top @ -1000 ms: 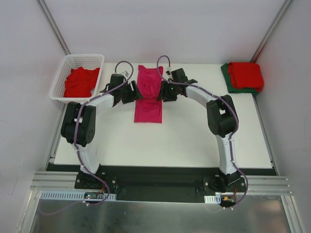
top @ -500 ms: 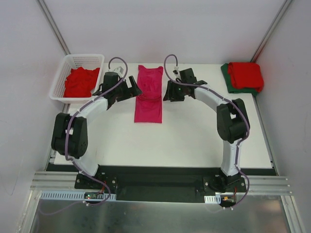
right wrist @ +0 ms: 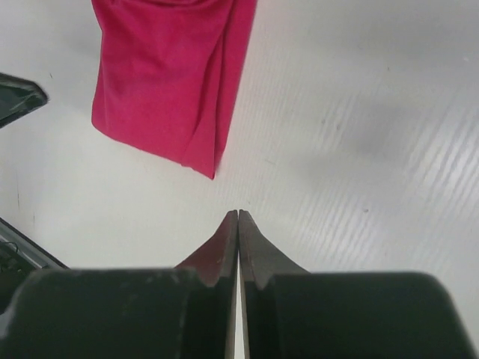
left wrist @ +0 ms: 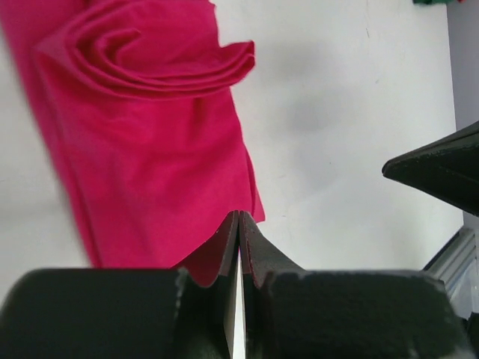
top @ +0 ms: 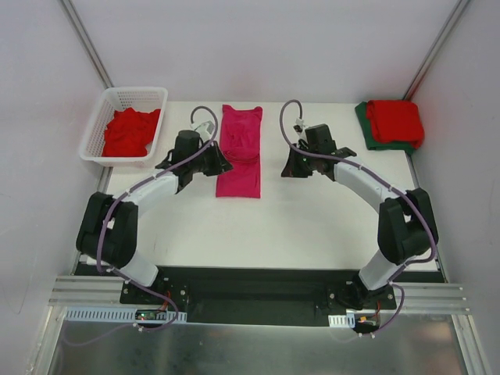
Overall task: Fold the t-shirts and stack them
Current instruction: Fold the folded rectangular tshirt in 1/3 of the way
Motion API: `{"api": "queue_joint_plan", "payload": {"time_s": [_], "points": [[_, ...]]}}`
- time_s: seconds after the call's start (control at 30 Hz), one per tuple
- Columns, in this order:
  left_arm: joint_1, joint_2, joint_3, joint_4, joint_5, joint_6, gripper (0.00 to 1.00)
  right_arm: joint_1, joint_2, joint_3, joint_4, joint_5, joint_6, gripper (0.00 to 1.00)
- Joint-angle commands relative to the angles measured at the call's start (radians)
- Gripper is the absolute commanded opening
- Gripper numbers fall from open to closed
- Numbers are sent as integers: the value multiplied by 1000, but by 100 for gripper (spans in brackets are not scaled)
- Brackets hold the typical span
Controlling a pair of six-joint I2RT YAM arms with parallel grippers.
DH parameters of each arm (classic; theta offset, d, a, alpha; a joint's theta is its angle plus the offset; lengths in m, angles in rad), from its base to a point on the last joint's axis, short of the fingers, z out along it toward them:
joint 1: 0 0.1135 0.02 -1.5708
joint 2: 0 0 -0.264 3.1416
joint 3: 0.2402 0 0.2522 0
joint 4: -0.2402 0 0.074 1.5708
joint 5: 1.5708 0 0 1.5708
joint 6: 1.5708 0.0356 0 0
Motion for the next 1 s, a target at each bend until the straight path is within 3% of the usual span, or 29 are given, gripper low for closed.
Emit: {"api": "queue_joint_plan", "payload": {"time_s": [0.0,0.43,0.97], "points": [[-64,110,38,158,78,-27,0,4,-141,-57,-42,31,-7,1],[-101,352,211,166,3,17,0,4,-347,-185,-146,84,-26,1],[-66,518,432,43,-102,111,0,4,-390,-243,-171,117,-26,1]]}}
